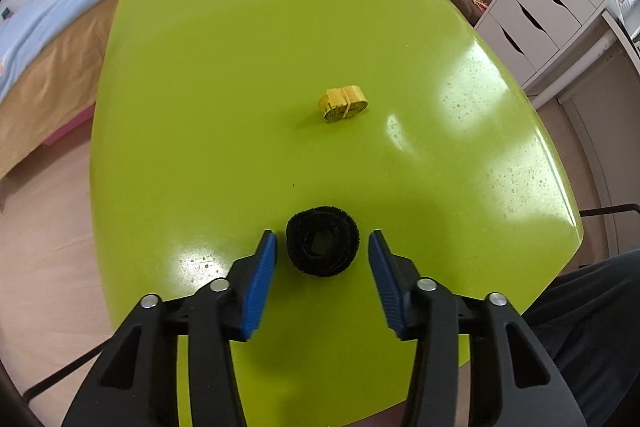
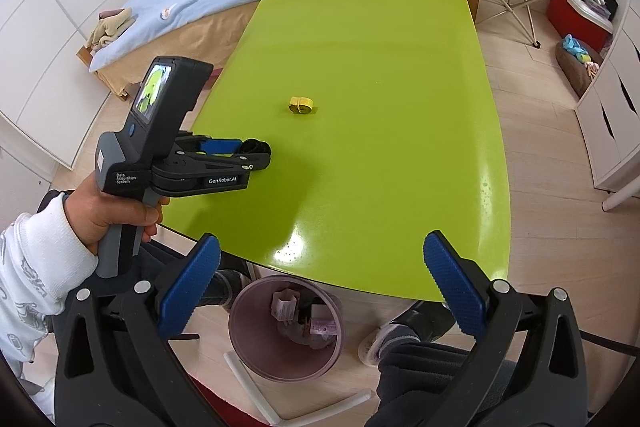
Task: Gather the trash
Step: 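Grasp the black sock on the table with the left gripper, then grasp the yellow tape roll with the right gripper while the left gripper holds the sock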
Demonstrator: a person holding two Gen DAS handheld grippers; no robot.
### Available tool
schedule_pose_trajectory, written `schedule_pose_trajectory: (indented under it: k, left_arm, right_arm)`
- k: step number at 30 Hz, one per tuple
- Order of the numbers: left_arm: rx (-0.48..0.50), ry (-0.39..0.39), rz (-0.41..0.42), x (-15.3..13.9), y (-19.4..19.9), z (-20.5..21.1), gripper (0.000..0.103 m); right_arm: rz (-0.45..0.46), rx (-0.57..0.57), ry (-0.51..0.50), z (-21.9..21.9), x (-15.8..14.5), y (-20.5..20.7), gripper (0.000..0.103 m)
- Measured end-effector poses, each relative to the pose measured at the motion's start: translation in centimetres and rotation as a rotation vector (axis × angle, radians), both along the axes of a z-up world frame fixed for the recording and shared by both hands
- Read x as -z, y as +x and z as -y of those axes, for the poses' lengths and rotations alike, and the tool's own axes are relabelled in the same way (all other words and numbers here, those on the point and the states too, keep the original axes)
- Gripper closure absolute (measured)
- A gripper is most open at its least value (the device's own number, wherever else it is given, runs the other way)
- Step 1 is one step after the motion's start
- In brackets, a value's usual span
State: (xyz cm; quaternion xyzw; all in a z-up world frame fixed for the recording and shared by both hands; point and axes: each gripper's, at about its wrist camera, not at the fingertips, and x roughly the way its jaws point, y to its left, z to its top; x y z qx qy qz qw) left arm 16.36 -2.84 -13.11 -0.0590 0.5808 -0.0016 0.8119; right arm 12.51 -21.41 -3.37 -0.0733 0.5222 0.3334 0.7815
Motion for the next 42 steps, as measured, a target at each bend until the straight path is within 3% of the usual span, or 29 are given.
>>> schedule_pose_trajectory:
  k: [2, 5, 22, 30, 39, 40, 42]
  left_arm:
    - [-0.012, -0.001, 0.007, 0.0, -0.1, -0.3, 0.073]
    - [-0.021, -0.030, 0.011, -0.1, -0.2, -0.9, 0.079]
    - [-0.058, -0.045, 0.105, -3.9, -2.7, -3.1, 0.080]
    - [-0.062, -0.028, 0.125, -4.8, -3.8, -3.7, 0.080]
    - [-0.068, -0.036, 0.138, -5.4, -4.9, -4.2, 0.080]
    - [-0.068, -0.037, 0.140, -5.4, -5.0, -4.2, 0.080]
    - [-0.064, -0.039, 0.144, -5.5, -5.1, -4.2, 0.080]
  right_arm:
    - [0.002, -0.001, -0.001, -0.1, 0.0, 0.2, 0.003]
    - [0.004, -0.003, -0.003, -0.3, 0.0, 0.4, 0.003]
    - [-0.005, -0.049, -0.003, -6.3, -0.4, 5.6, 0.003]
    - [-0.102, -0.031, -0.043, -11.2, 1.2, 10.6, 0.003]
    - [-0.249, 0.002, -0.157, -15.8, 6.4, 14.2, 0.004]
    - [-0.262, 0.006, -0.171, -16.1, 7.1, 14.4, 0.004]
    - [-0.294, 0.015, -0.179, -16.5, 8.0, 14.6, 0.023]
